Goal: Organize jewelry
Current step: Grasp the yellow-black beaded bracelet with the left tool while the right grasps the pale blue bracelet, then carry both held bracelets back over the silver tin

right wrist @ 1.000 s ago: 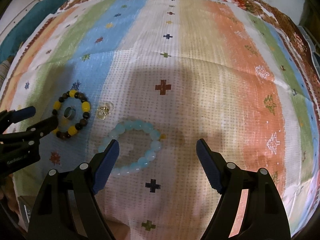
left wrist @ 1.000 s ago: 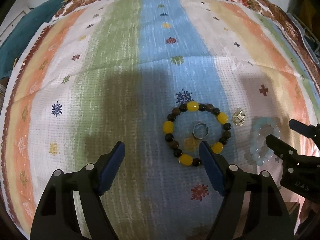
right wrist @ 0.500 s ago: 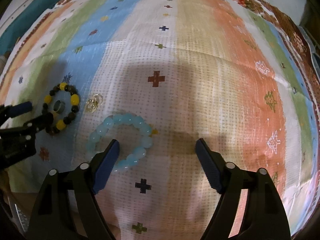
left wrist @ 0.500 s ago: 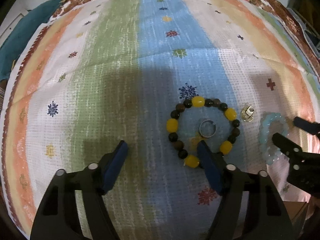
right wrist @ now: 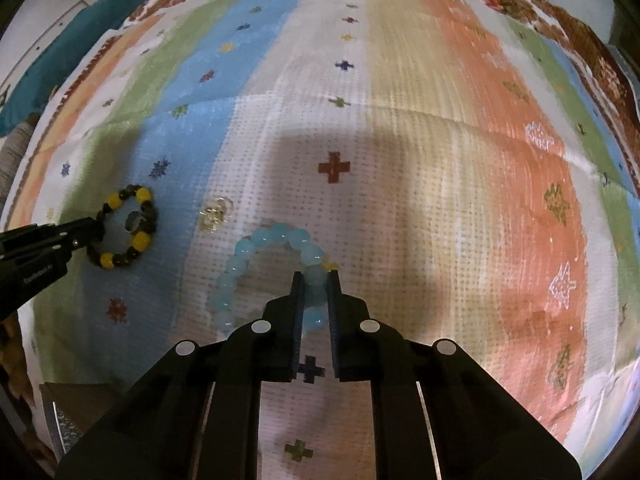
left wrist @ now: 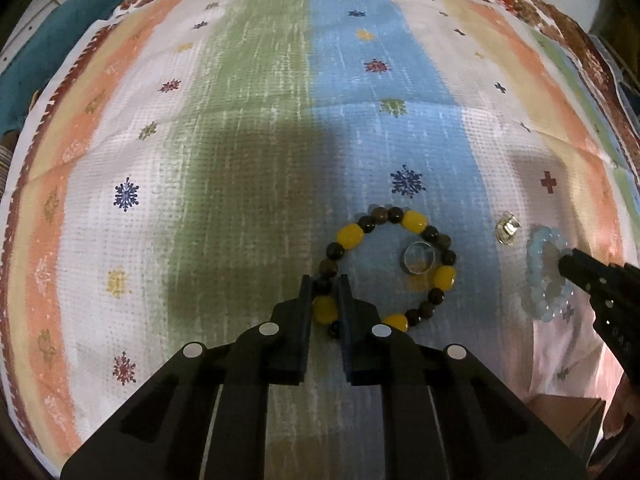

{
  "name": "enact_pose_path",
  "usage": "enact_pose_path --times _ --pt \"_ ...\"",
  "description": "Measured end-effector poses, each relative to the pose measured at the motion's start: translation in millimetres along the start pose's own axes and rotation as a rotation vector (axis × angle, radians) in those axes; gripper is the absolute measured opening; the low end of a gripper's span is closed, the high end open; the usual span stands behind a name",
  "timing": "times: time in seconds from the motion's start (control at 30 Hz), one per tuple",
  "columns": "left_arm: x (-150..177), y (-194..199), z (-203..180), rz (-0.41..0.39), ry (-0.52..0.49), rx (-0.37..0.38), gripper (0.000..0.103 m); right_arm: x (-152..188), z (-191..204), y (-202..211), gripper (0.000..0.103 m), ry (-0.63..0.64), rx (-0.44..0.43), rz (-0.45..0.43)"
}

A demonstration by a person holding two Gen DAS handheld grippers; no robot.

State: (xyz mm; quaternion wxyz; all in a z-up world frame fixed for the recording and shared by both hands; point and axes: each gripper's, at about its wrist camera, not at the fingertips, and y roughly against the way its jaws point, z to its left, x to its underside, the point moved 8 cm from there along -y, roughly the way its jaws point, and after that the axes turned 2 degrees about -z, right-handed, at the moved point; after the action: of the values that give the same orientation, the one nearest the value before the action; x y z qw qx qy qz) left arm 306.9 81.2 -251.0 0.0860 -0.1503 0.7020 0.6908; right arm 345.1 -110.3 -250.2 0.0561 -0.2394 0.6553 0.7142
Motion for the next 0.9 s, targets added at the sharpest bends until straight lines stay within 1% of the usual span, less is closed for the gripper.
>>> enact_pose_path --times 0.1,0.23,0.3,0.37,0.5,0.63,0.8,0.9 --pt "-2.1 5.8 0.2 -0.014 -0.012 -0.012 0.012 -5.3 8.4 10.3 0.012 0.06 0.031 -0.036" --pt "-7.4 21.2 -2.6 -0.045 0.004 0.021 0.012 -11.0 18.1 22.0 0.012 0.086 0.022 -0.067" --pt "-10.3 31.0 -7.3 -0.065 0.005 0.064 0.012 -12.9 21.8 27.8 0.012 0.089 0.01 -0.08" --pt "-12.5 39.1 -9.6 -0.088 -0.006 0.07 0.012 -14.5 24.7 31.5 0.012 0.096 0.004 -0.088" --pt "-15.3 44.8 -18.4 -0.093 -0.021 0.084 0.012 -12.8 27.5 36.9 0.012 0.104 -0.002 -0.095" --pt "-16.6 51.9 -20.4 -0.093 -0.01 0.105 0.012 -12.6 30.5 41.7 0.012 0.108 -0.007 -0.104" --pt "-18.9 62.6 -25.0 -0.109 -0.017 0.141 0.012 -15.1 37.8 49.7 0.012 0.116 -0.03 -0.121" --pt "-21.0 68.2 -25.3 -0.124 -0.024 0.144 0.012 -15.6 39.8 53.9 0.012 0.121 -0.033 -0.133"
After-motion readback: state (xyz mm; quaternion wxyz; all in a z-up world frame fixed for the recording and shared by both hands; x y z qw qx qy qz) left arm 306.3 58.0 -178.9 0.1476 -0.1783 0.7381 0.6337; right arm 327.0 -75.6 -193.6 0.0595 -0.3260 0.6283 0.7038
